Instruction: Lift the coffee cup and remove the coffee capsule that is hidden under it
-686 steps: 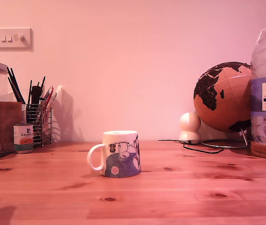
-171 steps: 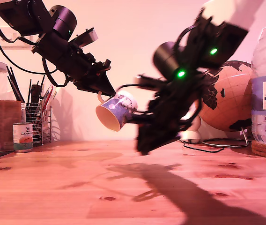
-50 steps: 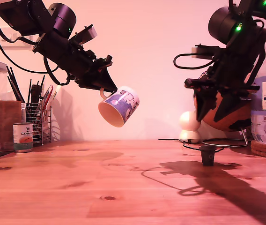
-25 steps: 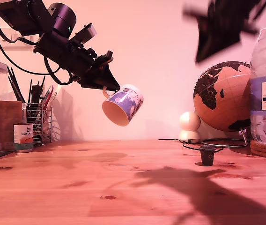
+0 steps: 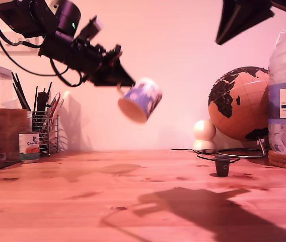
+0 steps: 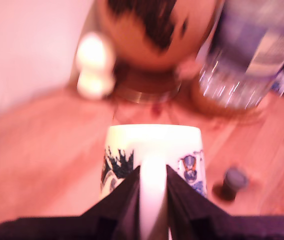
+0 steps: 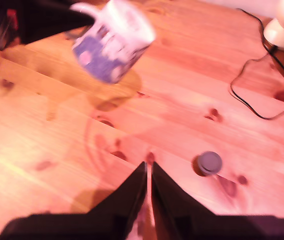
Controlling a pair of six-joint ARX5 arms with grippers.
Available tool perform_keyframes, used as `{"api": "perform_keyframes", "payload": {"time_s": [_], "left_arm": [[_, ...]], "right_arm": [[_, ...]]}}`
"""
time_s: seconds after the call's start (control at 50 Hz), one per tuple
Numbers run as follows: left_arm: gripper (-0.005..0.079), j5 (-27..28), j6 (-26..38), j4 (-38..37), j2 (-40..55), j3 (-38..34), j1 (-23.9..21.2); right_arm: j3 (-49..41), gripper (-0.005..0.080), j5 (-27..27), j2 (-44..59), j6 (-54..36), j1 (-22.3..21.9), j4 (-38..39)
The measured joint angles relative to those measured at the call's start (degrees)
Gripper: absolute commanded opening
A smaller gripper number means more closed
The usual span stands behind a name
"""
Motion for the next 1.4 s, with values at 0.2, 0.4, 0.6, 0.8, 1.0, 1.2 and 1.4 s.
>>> {"api": "perform_keyframes", "payload": {"time_s": [0.2,0.4,0.6,0.8,1.0,1.2,1.4], "left_arm": [[-0.0021,0.52,-1.29,2.58,0.00,0.00,0.02],[-0.0021,1.42,-3.13,2.36,0.00,0.00,0.00],[-0.0021,3.43,-3.13,2.08,0.00,0.00,-0.17],[-0.0021,5.03,-3.13,1.64,0.00,-0.48,-0.33],[-0.0021,5.33,-3.15,5.42,-0.02,-5.62,-0.96],[-0.0021,3.96,-5.09,16.63,-1.31,-17.99,-1.03],[-0.0021,2.19,-10.38,36.20,-5.86,-29.59,-0.92]], "right_arm": [[0.00,-0.0011,0.00,0.00,-0.11,1.90,-0.44],[0.00,-0.0011,0.04,0.00,-0.22,1.84,0.31],[0.00,-0.0011,0.02,0.00,-0.22,1.84,0.57],[0.00,-0.0011,0.04,0.00,-1.36,1.77,0.74],[0.00,-0.0011,0.04,0.00,-1.40,0.81,0.76],[0.00,-0.0011,0.07,0.00,-1.42,-0.39,0.74],[0.00,-0.0011,-0.09,0.00,-1.46,-0.42,0.85]]}}
